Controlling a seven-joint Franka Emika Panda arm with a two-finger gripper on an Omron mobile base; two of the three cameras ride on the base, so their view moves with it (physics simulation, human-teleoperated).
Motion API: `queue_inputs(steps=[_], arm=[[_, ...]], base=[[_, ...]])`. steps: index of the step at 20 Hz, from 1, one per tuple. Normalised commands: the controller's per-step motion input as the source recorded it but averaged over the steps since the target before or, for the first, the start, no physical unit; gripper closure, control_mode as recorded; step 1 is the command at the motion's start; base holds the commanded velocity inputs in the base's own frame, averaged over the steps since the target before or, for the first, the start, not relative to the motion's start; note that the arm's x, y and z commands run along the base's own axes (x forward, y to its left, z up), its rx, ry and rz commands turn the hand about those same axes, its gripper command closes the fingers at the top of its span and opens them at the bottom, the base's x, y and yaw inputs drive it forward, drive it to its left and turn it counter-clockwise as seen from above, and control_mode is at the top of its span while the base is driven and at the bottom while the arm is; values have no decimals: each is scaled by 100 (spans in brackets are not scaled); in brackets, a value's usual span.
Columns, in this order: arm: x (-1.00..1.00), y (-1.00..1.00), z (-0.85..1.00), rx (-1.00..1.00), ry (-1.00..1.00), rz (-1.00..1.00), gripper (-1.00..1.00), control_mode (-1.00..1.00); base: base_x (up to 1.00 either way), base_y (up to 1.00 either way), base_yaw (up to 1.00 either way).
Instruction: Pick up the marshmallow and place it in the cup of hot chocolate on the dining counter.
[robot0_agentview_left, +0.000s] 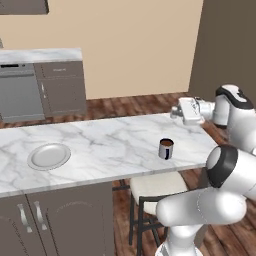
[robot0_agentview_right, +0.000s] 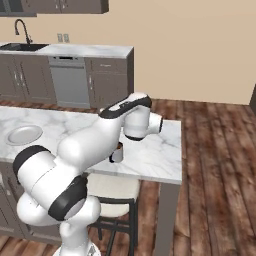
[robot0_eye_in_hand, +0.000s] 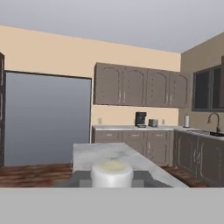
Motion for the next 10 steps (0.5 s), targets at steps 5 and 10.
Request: queue_inputs(steps=[5,10], arm=[[0,-55,-31,0,4,9,100,-100],[-6,-39,-37,0,7,16,100,-100]], base=[[0,0,0],[0,0,0]])
